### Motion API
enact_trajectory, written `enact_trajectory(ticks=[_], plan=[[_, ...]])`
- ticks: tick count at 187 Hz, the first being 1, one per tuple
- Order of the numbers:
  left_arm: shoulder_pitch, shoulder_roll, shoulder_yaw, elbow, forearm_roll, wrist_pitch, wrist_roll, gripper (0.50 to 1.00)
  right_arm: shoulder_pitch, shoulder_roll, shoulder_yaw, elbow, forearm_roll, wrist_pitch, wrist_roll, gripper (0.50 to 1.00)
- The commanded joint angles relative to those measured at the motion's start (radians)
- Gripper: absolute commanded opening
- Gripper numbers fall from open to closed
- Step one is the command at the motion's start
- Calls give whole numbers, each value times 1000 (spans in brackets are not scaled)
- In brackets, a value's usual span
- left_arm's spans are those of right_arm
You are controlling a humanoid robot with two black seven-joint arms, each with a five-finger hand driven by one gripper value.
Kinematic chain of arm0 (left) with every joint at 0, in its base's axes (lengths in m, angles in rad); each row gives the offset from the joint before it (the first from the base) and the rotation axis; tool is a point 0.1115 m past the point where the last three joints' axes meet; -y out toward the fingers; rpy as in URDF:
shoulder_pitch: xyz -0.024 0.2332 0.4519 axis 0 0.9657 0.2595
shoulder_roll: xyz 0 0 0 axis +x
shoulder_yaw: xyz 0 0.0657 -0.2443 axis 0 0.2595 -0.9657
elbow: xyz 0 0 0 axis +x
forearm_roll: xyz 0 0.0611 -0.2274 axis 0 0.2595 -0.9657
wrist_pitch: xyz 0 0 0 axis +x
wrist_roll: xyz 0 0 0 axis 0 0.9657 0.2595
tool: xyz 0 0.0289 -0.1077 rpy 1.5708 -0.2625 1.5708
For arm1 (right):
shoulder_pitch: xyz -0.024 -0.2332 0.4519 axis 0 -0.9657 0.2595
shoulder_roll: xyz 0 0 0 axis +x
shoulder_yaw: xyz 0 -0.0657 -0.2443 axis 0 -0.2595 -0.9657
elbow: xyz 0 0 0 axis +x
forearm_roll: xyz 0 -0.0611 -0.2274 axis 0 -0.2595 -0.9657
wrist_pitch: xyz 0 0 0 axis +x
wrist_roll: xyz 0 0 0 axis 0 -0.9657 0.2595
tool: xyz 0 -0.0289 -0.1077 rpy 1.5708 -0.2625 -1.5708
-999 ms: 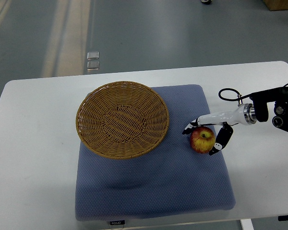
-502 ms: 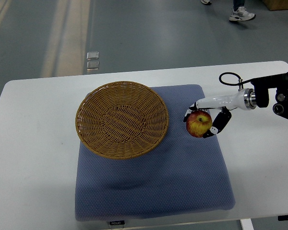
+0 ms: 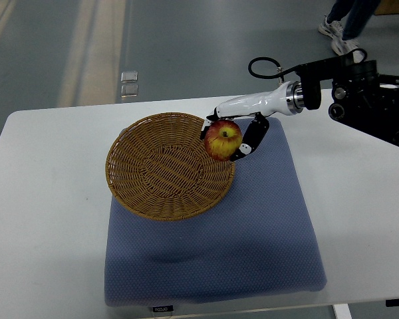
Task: Place red apple in basket with right hand
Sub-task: 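Carry the held apple with the right hand over the wicker basket, then lower the apple into the basket and open the right hand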
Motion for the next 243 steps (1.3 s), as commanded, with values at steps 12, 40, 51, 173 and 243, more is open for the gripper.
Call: enact_trajectory(ticks=[12,40,51,173,243], plan=[[0,0,-3,1,0,0,0,1000,18,166,-37,-109,-3,-3,-3,541],[0,0,-4,3,0,0,0,1000,16,303,-40,-209,-9,-9,-6,566],[0,0,-4,3,0,0,0,1000,13,373,-53,-282,-12,-15,-8,578],[0,0,6,1,0,0,0,1000,-5,381,-81,-380,5,-89,-22,921],[0,0,6,1,3,0,0,1000,-10,192,85,-255,144,72,-22,921]])
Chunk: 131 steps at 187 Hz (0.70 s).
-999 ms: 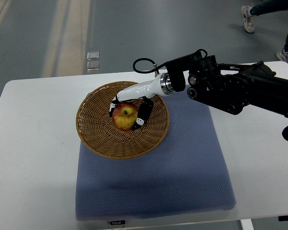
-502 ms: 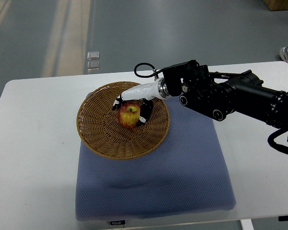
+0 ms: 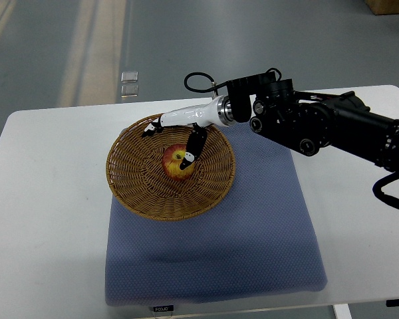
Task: Place red apple in basket with right hand
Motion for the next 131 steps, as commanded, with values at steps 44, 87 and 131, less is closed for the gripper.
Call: enact_trajectory(ticks=[44,87,131], plan=[[-2,0,0,-2,3,0,0,1000,-137,-204,158,36,392,-9,-21,919],[-2,0,0,-5,5,0,0,1000,-301,-212,238,-52,737,-228,-109,919],[-3,0,0,-5,5,0,0,1000,-407,-218,239,-61,1039,-291,-109,921]])
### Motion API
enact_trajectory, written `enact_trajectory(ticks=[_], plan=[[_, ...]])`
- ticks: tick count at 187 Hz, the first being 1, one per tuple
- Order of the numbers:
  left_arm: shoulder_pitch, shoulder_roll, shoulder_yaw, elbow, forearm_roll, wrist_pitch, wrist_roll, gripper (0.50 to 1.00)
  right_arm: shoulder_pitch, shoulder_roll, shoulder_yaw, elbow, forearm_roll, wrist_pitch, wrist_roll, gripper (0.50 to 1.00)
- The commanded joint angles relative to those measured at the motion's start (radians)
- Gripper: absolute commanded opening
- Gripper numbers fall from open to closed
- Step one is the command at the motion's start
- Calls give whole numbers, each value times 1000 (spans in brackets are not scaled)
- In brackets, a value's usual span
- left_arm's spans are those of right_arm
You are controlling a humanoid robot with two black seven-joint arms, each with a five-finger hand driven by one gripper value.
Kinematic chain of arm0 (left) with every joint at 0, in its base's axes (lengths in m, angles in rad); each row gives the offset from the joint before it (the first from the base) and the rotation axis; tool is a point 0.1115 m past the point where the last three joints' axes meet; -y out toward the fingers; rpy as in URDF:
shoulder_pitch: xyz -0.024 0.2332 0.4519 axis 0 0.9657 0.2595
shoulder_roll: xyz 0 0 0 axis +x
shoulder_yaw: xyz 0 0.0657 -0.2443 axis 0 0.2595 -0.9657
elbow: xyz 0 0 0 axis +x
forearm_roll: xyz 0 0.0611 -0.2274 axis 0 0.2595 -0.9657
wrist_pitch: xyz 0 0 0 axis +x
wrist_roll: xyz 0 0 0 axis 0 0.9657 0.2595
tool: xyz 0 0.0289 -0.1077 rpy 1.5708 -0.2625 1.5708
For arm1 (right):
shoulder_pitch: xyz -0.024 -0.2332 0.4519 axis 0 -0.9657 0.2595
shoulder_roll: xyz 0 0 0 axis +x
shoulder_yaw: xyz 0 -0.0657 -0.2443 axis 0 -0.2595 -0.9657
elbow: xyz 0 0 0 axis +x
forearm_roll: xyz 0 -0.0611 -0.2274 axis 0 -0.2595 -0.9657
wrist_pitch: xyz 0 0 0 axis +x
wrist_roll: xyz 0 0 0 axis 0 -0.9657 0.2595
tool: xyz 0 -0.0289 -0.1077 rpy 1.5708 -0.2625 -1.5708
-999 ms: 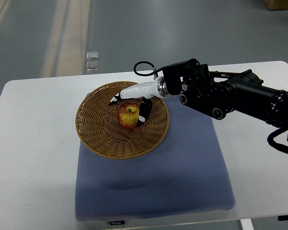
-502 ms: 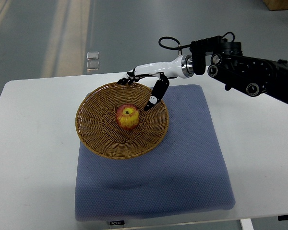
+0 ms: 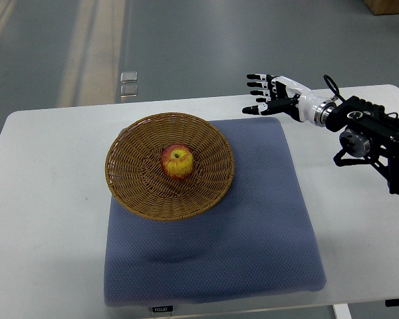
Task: Place red apple in basket with right hand
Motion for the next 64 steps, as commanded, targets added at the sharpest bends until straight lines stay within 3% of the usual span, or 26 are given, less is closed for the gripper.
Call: enact_trajectory(ticks=[1,15,43,64], plan=[[-2,0,0,0,0,0,0,1000,-42,-4,2,-1,118,-18,0,921],[-2,0,0,-1,0,0,0,1000,-51,-9,2,-1,145,-20,1,921],[-2,0,0,0,0,0,0,1000,-69,-17,2,-3,228,-103,11,924],[-2,0,0,0,0,0,0,1000,-71,-21,2,-1,219,-101,12,924]])
